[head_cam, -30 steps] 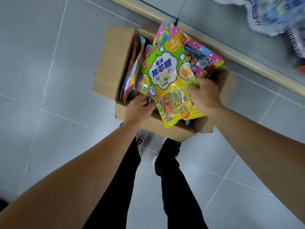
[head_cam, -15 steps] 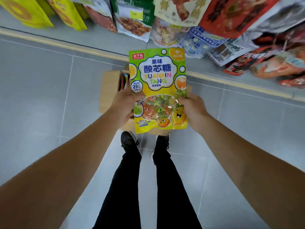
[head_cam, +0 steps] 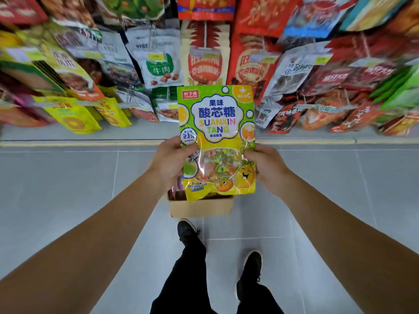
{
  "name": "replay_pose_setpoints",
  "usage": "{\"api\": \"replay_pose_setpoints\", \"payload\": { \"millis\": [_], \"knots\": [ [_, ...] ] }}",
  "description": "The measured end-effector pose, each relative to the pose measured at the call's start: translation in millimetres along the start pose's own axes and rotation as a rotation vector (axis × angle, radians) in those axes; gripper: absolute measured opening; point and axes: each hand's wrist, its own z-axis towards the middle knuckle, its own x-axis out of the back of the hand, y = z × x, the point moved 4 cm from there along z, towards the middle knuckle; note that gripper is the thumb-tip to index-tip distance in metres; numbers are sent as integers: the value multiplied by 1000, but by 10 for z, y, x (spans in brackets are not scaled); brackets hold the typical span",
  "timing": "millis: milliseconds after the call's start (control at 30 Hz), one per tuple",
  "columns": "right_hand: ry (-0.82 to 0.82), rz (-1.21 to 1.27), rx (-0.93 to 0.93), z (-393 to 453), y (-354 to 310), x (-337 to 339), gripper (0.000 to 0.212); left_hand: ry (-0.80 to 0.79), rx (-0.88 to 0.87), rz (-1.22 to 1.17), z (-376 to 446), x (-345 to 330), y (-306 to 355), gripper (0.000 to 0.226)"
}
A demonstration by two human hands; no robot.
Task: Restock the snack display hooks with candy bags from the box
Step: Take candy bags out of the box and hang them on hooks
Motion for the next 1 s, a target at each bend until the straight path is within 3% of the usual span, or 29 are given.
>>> {"api": "replay_pose_setpoints", "payload": {
  "millis": [167,233,533,700,833,933,1000],
  "knots": [
    [11,54,100,-411,-260,539,19,-9,-149,59,-414,-493,371,6],
    [-2,62,156,-608,-348,864,13,-18,-211,70,-673,-793,516,2],
    [21,34,400,-1544,-882,2266,19,32,-420,78,-1741,-2052,1143,15],
    [49,67,528,-1986,-1393,2950,14,31,-614,148,-2168,-2682,1820,3],
    [95,140,642,-2339,-1859,3411,7,5,-715,183,-2384,-3131,2365,20],
    [124,239,711,-2443,-2184,3764,25,0,-795,207,-2456,-3459,2731,10],
    [151,241,739,-2464,-2403,3939,25,-1,-828,198,-2473,-3660,2971,16]
  ]
}}
